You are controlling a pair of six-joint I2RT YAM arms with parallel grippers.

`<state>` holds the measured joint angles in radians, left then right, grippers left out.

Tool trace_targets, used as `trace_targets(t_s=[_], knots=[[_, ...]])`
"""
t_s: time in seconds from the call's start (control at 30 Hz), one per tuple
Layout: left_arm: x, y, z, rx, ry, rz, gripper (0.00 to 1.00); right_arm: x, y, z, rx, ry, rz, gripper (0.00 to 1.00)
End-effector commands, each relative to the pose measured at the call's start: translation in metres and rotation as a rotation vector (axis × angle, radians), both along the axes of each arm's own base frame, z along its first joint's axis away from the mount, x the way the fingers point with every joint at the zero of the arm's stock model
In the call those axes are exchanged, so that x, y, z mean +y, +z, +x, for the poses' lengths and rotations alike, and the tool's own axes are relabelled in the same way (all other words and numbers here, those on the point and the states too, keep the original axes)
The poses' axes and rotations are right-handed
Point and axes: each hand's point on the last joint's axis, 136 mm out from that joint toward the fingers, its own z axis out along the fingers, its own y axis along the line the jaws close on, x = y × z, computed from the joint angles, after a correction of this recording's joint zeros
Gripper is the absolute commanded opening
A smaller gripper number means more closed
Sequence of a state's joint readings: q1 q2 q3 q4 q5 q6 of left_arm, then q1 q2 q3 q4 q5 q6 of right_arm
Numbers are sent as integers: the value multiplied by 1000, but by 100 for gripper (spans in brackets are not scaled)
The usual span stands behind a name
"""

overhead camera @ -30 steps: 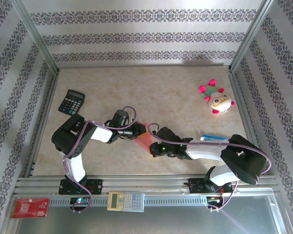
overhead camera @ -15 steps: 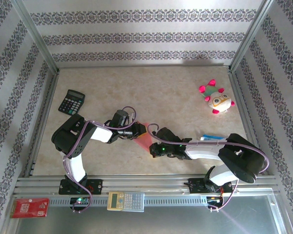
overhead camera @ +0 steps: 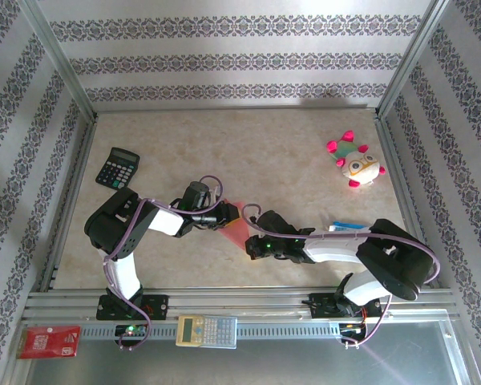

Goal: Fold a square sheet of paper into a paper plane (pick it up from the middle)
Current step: Fourth fold the wing at the center of the table.

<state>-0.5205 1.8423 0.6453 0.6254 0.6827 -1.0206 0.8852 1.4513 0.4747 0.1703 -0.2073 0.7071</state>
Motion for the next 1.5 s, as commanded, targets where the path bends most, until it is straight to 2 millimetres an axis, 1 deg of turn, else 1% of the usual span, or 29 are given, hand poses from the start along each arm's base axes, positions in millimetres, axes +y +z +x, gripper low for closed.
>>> trace_targets(t_s=[0.0,0.1,0.2,0.3,0.4,0.53,0.87,1.23,1.37,1.43,1.47], knots=[[27,-49,-16,117,39,123,25,-5,8,-3,12,-3,-10,4],[26,-50,-16,119,38,124,25,2,21,0,2,1,27,5],[26,-49,-16,117,38,123,25,7,29,-2,-3,12,50,5],[26,-50,-17,120,38,124,25,11,33,-4,-7,26,60,5],[26,-50,-17,121,37,124,25,15,32,-8,-4,42,58,5],[26,-49,-16,121,36,121,25,15,24,-9,12,47,37,5],[26,-48,-16,120,34,117,25,0,-2,-9,52,14,-13,4],[26,-48,-17,119,35,117,25,-11,-18,-14,78,-8,-40,3],[27,-49,-18,123,37,119,25,-17,-29,-23,104,-16,-53,3],[27,-49,-18,123,38,120,25,-22,-36,-30,123,-20,-66,3],[28,-50,-17,121,39,123,25,-22,-36,-33,126,-16,-67,3]])
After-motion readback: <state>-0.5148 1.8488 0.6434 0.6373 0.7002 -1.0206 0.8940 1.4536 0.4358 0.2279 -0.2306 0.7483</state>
